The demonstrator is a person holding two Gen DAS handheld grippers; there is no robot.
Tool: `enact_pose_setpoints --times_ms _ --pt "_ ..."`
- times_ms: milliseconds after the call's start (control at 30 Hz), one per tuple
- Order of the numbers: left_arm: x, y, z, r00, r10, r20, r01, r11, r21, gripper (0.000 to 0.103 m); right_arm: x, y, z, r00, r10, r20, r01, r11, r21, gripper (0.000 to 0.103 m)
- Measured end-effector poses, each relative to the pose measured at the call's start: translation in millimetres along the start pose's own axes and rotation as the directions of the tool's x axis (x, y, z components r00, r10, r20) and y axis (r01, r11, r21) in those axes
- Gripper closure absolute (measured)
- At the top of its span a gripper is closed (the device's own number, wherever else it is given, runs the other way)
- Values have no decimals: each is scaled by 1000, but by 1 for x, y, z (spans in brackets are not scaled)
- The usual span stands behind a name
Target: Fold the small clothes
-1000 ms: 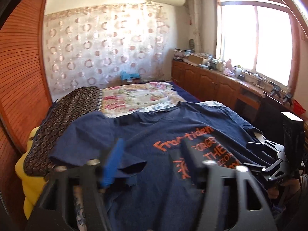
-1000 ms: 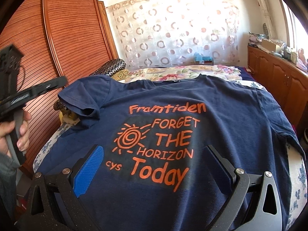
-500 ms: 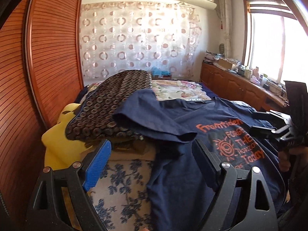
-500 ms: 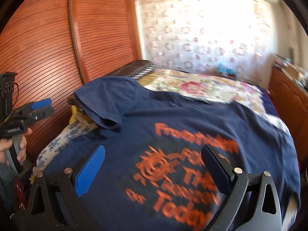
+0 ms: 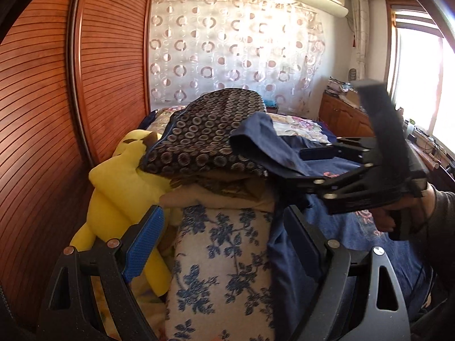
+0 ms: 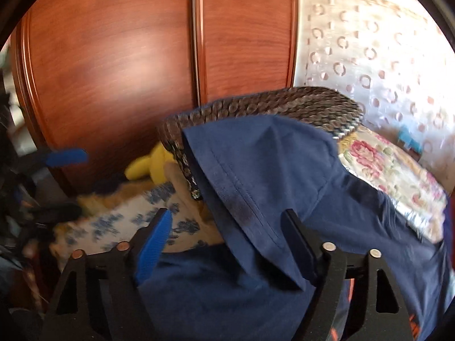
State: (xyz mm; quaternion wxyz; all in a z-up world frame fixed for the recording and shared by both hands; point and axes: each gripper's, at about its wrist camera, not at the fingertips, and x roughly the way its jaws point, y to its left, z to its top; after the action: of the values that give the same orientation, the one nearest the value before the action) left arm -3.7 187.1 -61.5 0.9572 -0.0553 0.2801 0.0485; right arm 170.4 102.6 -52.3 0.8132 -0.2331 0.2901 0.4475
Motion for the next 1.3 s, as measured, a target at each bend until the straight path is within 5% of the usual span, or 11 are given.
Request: enact_pose_setpoints --times_ms 67,133,233,367,433,600,767,933,1067,1167,1300 --pt "-1 1 -1 1000 2 -3 -2 1000 2 17 13 -4 6 998 -49 -26 49 999 -16 48" --pt "-1 -1 -2 1000 5 -3 -5 1000 12 17 18 -11 10 999 -41 -26 40 999 -9 76" --pt "0 -5 -4 1000 -6 -4 6 1000 18 17 12 -22 16 1000 -13 13 13 1000 4 95" --pt "5 -13 -6 1000 -28 -13 28 999 18 17 -5 -47 21 996 22 86 -29 996 81 95" --pt "8 -18 -6 999 -35 -21 36 999 22 17 -12 -58 18 994 -25 107 13 993 113 98" --pt "11 -29 -5 998 -54 -27 55 998 39 17 -17 -109 -8 991 -136 16 125 945 303 98" --pt "18 -39 -4 997 -68 -39 70 996 51 17 -26 -127 -34 979 -201 -46 204 906 370 97" --pt "32 -52 -2 995 -81 -62 85 994 69 17 -45 -135 -44 949 -307 -71 308 860 407 69" --pt "51 -64 0 990 -91 -106 101 991 91 17 -61 -119 -45 949 -312 -39 300 861 411 68" --pt "70 -73 0 983 -82 -162 101 989 110 17 -57 -107 -50 976 -216 -9 202 900 387 57" --pt "93 -80 -4 968 -75 -239 110 985 133 17 -37 -85 -49 989 -146 -3 139 939 314 54"
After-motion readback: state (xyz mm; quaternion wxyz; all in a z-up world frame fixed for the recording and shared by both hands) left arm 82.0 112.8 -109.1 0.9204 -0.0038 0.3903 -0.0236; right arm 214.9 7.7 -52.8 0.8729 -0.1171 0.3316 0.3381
